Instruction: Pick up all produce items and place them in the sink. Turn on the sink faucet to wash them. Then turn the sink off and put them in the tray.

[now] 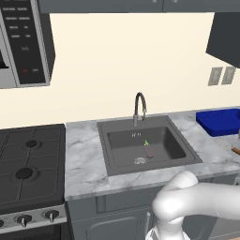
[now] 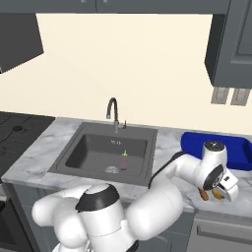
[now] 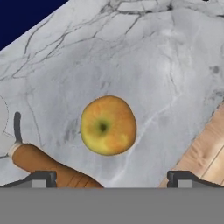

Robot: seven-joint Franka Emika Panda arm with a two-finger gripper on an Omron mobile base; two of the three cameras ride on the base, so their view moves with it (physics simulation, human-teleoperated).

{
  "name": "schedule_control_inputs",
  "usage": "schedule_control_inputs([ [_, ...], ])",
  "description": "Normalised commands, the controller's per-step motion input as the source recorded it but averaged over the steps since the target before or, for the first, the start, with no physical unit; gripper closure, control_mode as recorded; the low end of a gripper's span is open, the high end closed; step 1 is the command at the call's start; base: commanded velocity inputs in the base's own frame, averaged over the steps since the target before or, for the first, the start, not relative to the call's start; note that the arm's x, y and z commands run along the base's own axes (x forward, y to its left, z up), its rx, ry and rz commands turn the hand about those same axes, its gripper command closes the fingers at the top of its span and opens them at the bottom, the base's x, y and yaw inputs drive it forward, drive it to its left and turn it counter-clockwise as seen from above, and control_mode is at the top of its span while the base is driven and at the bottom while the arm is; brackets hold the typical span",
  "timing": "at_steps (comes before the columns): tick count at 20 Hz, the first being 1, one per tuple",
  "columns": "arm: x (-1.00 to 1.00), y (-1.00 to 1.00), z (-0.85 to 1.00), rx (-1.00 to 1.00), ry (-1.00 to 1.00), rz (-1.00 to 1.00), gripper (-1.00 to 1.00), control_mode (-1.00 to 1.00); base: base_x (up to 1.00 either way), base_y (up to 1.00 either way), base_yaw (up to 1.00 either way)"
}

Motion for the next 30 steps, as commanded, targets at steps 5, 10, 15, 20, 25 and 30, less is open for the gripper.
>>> schedule_control_inputs([
  [5,0.14,-0.05,-0.13,0.0,0.0,-0.02,-1.0,-1.0,0.0,0.0,0.0],
  [10,0.16,-0.04,-0.15,0.0,0.0,-0.02,-1.0,-1.0,0.0,0.0,0.0],
  [15,0.12,-0.14,-0.13,0.0,0.0,-0.04,-1.0,-1.0,0.0,0.0,0.0],
  [20,0.1,-0.2,-0.11,0.0,-0.02,-0.04,-1.0,-1.0,0.0,0.0,0.0],
  [25,0.09,-0.14,-0.15,0.0,0.0,-0.03,-1.0,-1.0,0.0,0.0,0.0],
  [30,0.01,-0.02,-0.2,0.0,0.0,-0.02,1.0,-1.0,0.0,0.0,0.0],
])
